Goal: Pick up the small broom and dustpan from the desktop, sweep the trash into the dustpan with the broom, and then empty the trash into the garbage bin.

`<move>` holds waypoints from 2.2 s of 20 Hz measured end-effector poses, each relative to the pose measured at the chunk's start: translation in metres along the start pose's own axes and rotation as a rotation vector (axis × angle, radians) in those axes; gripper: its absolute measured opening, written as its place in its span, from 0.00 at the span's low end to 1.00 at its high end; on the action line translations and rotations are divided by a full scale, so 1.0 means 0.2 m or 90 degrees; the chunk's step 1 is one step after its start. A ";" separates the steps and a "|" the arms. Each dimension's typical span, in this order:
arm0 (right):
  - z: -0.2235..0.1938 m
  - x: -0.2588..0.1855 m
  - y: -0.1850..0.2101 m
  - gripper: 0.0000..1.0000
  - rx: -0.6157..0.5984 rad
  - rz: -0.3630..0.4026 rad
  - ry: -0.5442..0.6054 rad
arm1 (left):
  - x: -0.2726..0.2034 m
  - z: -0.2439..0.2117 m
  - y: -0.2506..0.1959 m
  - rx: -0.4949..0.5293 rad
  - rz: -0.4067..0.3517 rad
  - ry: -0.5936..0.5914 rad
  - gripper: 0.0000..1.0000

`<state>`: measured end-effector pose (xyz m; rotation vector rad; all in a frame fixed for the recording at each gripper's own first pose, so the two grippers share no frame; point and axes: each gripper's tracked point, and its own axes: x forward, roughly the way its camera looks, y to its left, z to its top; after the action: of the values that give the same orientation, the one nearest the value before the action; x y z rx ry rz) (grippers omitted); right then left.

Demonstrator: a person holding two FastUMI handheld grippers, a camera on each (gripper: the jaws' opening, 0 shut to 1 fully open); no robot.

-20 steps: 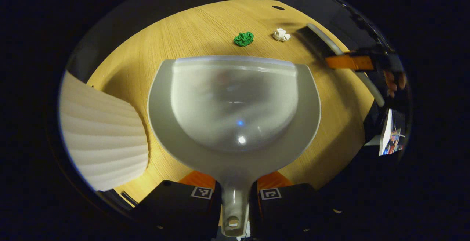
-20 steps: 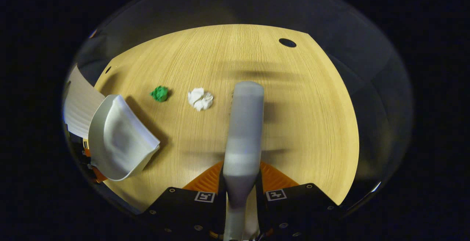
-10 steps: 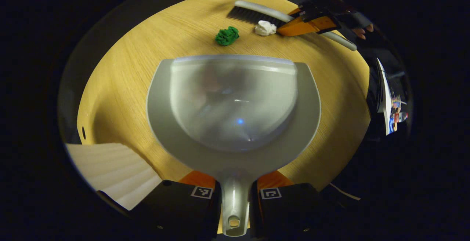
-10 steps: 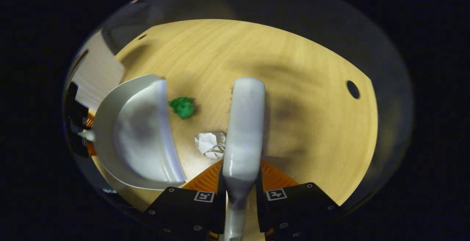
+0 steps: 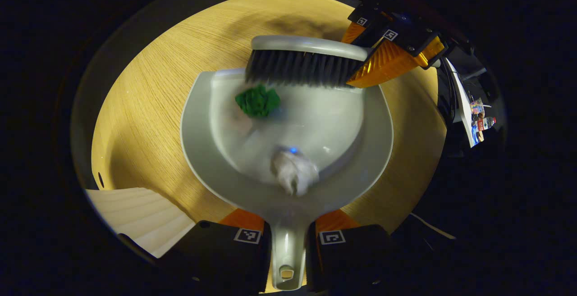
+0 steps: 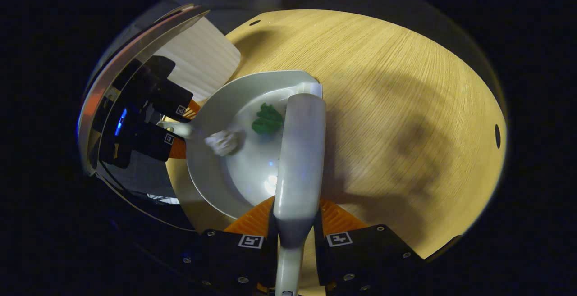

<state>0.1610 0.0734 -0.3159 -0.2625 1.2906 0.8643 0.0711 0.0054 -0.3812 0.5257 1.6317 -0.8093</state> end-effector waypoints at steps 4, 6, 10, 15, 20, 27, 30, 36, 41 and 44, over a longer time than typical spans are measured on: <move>0.04 -0.06 -0.05 0.36 0.071 -0.032 -0.055 | 0.05 -0.04 -0.07 -0.085 -0.001 -0.039 0.32; 0.09 -0.09 -0.09 0.36 0.137 -0.062 -0.100 | 0.02 -0.08 -0.13 -0.149 0.000 -0.058 0.33; 0.14 -0.10 -0.19 0.36 0.259 -0.155 -0.160 | -0.02 -0.12 -0.24 -0.313 0.009 -0.065 0.32; 0.05 0.23 -0.07 0.36 0.345 -0.235 -0.134 | -0.04 0.02 -0.34 -0.471 0.040 -0.086 0.32; 0.06 0.42 0.08 0.37 0.401 -0.246 -0.129 | -0.11 0.17 -0.34 -0.517 0.030 -0.121 0.33; 0.06 0.38 0.12 0.50 0.416 -0.251 -0.152 | -0.53 0.38 -0.31 -0.441 0.092 -0.225 0.32; 0.08 0.36 0.11 0.59 0.415 -0.255 -0.162 | -0.65 0.42 -0.33 -0.437 0.082 -0.274 0.32; 0.11 0.31 0.14 0.86 0.410 -0.253 -0.205 | -1.11 0.38 -0.07 -0.436 0.154 -0.356 0.32; 0.10 0.26 0.14 0.90 0.404 -0.263 -0.218 | -1.32 -0.05 0.42 -0.511 0.251 -0.323 0.32; 0.10 0.23 0.11 0.92 0.413 -0.264 -0.230 | -1.32 -0.31 0.65 -0.546 0.294 -0.262 0.32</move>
<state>0.1611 0.1201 -0.3446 0.1386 1.0572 0.1050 0.1820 0.1603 -0.1488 0.0889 1.2420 0.1523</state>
